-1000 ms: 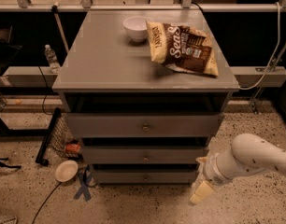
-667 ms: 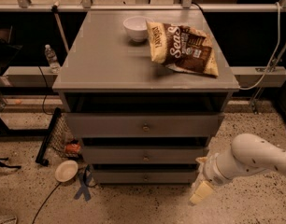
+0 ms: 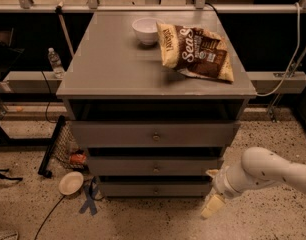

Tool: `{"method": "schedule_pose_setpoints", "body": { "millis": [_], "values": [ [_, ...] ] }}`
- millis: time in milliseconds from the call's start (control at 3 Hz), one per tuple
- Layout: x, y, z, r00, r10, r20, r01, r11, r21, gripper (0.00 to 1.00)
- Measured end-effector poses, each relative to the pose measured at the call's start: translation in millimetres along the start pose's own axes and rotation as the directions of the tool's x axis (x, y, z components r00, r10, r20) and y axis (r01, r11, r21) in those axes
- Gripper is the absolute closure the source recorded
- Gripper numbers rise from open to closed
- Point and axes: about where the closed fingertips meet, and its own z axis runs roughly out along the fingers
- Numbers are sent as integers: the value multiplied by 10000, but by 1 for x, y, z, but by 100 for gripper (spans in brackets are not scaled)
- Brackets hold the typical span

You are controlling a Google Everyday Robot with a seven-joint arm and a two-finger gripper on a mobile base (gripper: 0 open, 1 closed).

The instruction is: Open bottom drawer

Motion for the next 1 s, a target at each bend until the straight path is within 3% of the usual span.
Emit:
{"method": "schedule_pose_setpoints", "body": {
  "millis": [667,1000],
  "values": [
    [27,-39,69,9949,-544,-854,550,9985,50,0],
    [27,-39,69,9949,-544,-854,550,9985,49,0]
  ]
}}
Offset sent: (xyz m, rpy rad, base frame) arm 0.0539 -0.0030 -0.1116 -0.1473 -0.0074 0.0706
